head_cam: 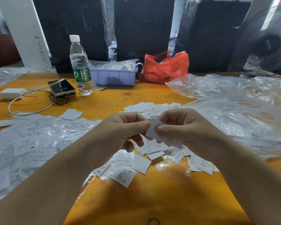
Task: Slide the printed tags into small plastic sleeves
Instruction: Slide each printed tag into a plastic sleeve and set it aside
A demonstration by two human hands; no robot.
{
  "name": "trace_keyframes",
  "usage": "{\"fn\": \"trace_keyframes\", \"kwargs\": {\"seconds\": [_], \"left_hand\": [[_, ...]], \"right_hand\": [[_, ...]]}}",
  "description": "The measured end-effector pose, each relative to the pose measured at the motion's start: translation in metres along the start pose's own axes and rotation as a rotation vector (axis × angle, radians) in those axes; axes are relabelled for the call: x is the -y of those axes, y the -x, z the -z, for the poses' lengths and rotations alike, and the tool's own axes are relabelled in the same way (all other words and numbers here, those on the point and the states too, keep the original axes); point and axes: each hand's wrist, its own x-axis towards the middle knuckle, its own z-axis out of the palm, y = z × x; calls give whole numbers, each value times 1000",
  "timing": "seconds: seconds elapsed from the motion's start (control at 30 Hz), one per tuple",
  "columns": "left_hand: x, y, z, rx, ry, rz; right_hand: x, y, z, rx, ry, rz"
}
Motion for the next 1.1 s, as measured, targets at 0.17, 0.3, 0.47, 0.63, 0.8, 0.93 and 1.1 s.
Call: {"fn": "trace_keyframes", "kwargs": {"seconds": [0.17,0.3,0.47,0.63,0.8,0.93,1.1], "left_hand": [[0,0,-3,-31,-75,-27],[2,-1,-4,-51,-87,-35],[6,-3,-6,-96,-127,-48],[7,-3,-5,-75,-119,-56],[7,-2,-6,-66,-182,-69],[0,-3,7,-114,-230,12],[3,-4,27,-188,-744,337]], "right_hand": [[-2,-1,-3,-22,10,-6],[-3,-2,-4,-26,14,-12],[-4,-2,-5,-65,41,-22],[-4,-3,-6,-107,67,-43],[-5,-3,-6,-93,28,-61],[-3,-5,-2,-140,18,-97],[-3,-2,5,-254,445,-6]]}}
